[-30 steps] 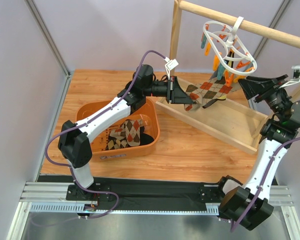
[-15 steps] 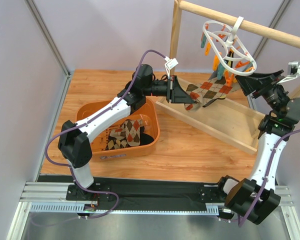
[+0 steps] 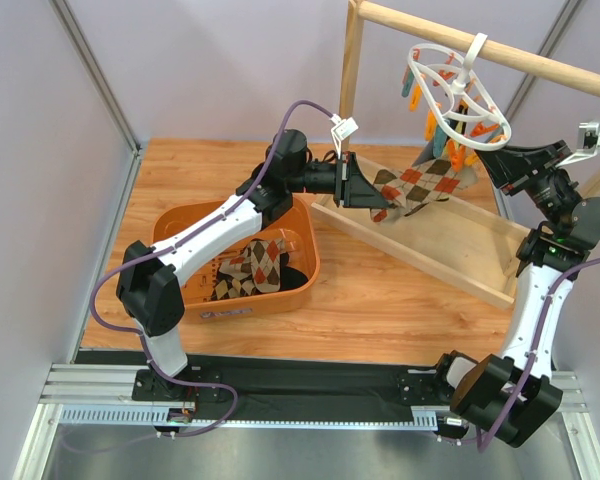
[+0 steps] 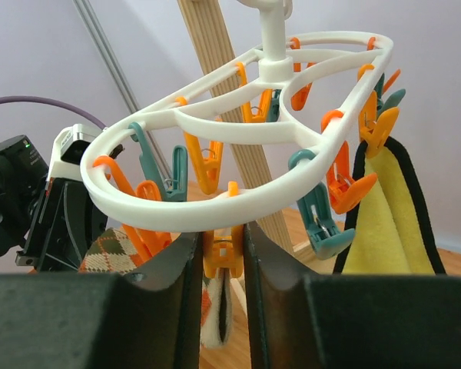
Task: Remove the socks clipped to the hanger
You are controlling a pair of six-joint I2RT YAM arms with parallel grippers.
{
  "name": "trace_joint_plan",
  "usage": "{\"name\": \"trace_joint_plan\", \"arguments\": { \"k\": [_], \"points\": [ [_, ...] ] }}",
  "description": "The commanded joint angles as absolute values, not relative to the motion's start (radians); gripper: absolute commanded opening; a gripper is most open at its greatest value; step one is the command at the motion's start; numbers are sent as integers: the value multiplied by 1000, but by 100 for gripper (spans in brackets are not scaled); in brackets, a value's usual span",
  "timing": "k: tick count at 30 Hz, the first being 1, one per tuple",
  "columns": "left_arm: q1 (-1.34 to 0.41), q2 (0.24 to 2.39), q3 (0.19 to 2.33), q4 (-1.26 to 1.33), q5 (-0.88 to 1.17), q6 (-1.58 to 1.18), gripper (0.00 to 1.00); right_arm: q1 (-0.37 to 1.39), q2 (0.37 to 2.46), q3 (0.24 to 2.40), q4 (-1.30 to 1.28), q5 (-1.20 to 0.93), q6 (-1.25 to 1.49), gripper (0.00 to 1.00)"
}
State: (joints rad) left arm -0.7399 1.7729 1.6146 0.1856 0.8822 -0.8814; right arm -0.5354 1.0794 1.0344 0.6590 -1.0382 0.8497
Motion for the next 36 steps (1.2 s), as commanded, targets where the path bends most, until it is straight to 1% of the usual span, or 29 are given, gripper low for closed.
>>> {"name": "trace_joint_plan", "arguments": {
  "k": [1,2,4,7,11,14,15,19,21,23,24,25,26,30,31,34,35,36],
  "points": [
    [-746,1732,1615,225,896,-887,0,-532,1083,1046,718,-1023,871,18],
    [-747,1730,1615,224,896,-887,0,-532,1081,1045,715,-1025,867,14],
    [-746,1730,1614,224,897,-885,0,-532,1077,1048,698,-1025,853,11],
    [-747,1729,1617,218,894,-882,0,-532,1078,1051,686,-1026,847,10],
    [-746,1723,1637,163,891,-832,0,-532,1075,1063,638,-1026,822,14],
    [-742,1695,1670,57,858,-758,0,-532,1057,1075,549,-1014,769,18],
    [-738,1687,1690,-28,844,-733,0,-532,1051,1077,520,-1006,753,18],
    [-715,1634,1703,-187,776,-638,0,-532,1019,1085,379,-973,677,19],
    [-694,1593,1703,-292,721,-586,0,-534,1009,1098,321,-941,634,26],
    [-677,1562,1700,-375,672,-522,0,-532,1000,1114,203,-896,597,31],
    [-663,1527,1689,-452,619,-499,0,-532,997,1121,149,-829,551,32],
    [-655,1507,1678,-490,586,-477,0,-532,993,1150,44,-803,517,31],
    [-644,1488,1665,-523,524,-445,0,-532,991,1158,8,-784,496,32],
    [-603,1366,1574,-647,434,-397,0,-532,989,1209,-136,-672,446,39],
    [-598,1346,1559,-664,414,-387,0,-532,997,1225,-199,-637,436,40],
    [-581,1273,1503,-732,319,-354,0,-532,1008,1281,-265,-586,446,42],
    [-569,1249,1491,-759,295,-344,0,-532,1008,1296,-279,-572,451,47],
    [-562,1238,1464,-770,288,-338,0,-532,1008,1307,-296,-542,457,50]
  ]
}}
